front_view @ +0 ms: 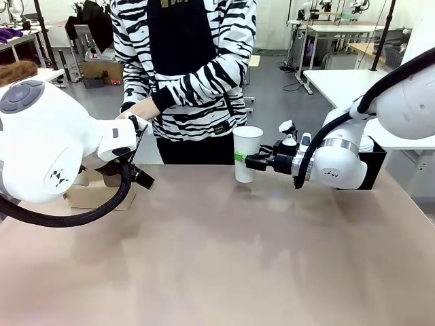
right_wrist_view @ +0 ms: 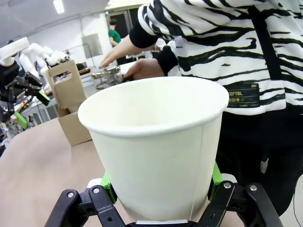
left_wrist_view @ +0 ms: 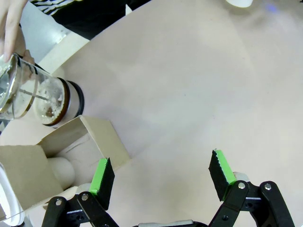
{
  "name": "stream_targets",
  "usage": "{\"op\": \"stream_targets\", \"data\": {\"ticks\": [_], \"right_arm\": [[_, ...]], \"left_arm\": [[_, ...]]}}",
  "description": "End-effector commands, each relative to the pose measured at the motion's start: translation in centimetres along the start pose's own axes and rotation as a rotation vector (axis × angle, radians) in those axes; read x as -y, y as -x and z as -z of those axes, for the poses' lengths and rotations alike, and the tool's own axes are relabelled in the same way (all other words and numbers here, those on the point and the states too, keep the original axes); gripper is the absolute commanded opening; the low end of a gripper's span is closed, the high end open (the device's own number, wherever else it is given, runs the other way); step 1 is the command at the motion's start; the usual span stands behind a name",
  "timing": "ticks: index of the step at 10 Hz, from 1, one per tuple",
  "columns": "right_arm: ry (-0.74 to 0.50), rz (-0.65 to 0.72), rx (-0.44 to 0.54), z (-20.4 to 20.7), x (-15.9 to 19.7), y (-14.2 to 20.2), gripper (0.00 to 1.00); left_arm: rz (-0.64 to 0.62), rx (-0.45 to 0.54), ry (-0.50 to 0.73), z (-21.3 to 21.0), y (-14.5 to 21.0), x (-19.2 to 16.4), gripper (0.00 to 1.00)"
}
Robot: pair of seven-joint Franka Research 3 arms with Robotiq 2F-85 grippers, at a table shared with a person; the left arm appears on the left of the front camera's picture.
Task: Pour a drink into a cup and package it in a carrier.
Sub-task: When a person places the Paper Cup Lid on the 600 ml Paper Cup , lift the 600 ml Paper Cup.
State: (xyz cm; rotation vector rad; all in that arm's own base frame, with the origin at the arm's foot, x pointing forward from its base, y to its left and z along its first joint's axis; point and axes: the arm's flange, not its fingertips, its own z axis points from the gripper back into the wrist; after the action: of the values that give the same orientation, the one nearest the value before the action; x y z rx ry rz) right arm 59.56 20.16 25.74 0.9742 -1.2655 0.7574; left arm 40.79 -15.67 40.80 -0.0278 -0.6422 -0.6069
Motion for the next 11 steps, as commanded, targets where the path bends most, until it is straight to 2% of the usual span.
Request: {"op": "stream_targets", "data": {"ticks": [1,11], "right_arm": [[-0.006,0.009,0.000,-0.09,-0.38,-0.60,0.83],[-0.006,0.009,0.000,-0.09,-0.38,-0.60,0.83]], "left_arm": [[-0.001,0.004,0.000,-0.16,-0.02,-0.05,1.00],[-0.001,0.004,0.000,-0.16,-0.02,-0.05,1.00]]}}
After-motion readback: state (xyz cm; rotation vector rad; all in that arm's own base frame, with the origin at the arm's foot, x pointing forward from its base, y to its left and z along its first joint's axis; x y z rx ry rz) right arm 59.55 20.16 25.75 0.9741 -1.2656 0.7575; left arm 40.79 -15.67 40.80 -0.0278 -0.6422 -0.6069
